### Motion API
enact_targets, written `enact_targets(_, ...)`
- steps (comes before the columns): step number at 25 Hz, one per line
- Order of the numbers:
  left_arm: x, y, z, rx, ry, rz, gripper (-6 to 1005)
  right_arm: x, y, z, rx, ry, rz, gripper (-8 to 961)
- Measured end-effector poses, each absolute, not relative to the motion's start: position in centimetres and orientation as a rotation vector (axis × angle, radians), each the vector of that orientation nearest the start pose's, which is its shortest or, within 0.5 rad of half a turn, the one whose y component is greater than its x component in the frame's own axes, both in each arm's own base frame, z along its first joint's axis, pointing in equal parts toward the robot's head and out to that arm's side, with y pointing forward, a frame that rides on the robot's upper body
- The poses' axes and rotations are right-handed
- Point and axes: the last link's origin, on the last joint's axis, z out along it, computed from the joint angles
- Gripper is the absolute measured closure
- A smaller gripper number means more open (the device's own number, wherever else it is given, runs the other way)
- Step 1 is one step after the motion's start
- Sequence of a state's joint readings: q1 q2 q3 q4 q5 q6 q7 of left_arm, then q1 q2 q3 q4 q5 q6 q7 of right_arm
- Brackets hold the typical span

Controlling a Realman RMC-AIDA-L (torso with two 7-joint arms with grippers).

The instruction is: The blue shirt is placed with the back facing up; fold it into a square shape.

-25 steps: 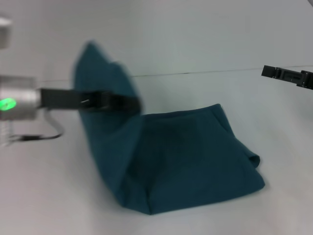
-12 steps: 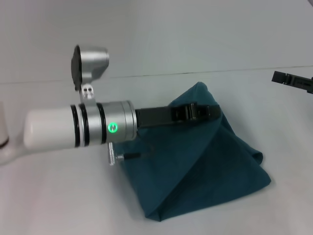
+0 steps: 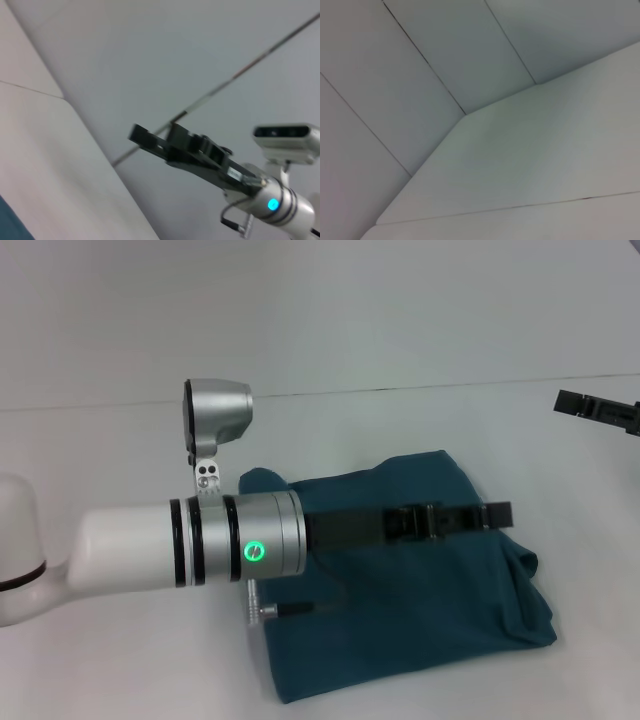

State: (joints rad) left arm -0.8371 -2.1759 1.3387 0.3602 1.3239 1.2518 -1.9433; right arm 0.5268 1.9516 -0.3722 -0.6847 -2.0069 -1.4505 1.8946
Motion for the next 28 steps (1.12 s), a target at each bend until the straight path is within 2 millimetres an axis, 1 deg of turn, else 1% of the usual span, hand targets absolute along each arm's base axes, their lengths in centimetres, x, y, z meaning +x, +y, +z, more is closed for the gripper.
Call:
enact_targets(3, -11.9, 34.9, -11.6, -2.787, -1.482, -1.028, 608, 31.4, 36.2, 10.7, -2.111, 1.279, 0.875, 49)
enact_targets(5, -12.5, 34.9, -11.2, -2.769, -1.476, -1.031, 563, 31.6, 36.2, 10.6, -2.109, 1.317, 0.861, 49)
enact_targets(9, -14.0, 34.9, -10.0, -2.736, -1.404, -1.034, 474, 31.8, 36.4, 9.9, -2.12, 1.418, 0.793, 48)
enact_targets(13, -16.5, 35.0, -8.4, -2.701, -1.322, -0.986, 385, 31.7, 36.7, 9.2, -2.131, 1.494, 0.721, 48)
enact_targets(17, -19.1, 34.7, -6.4, -2.665, -1.273, -0.963, 226, 31.6, 37.0, 8.5, -2.107, 1.551, 0.713, 48)
enact_targets(21, -21.5, 34.2, -4.2, -2.622, -1.205, -0.961, 47, 31.8, 37.8, 6.9, -2.071, 1.609, 0.668, 48)
enact_targets(25, -23.3, 33.3, -2.6, -2.621, -1.129, -0.947, 49, 31.7, 38.8, 5.3, -2.046, 1.635, 0.617, 51)
enact_targets(28, -23.9, 32.6, -1.9, -2.671, -1.016, -0.913, 50, 31.2, 39.5, 4.2, -2.044, 1.638, 0.602, 53)
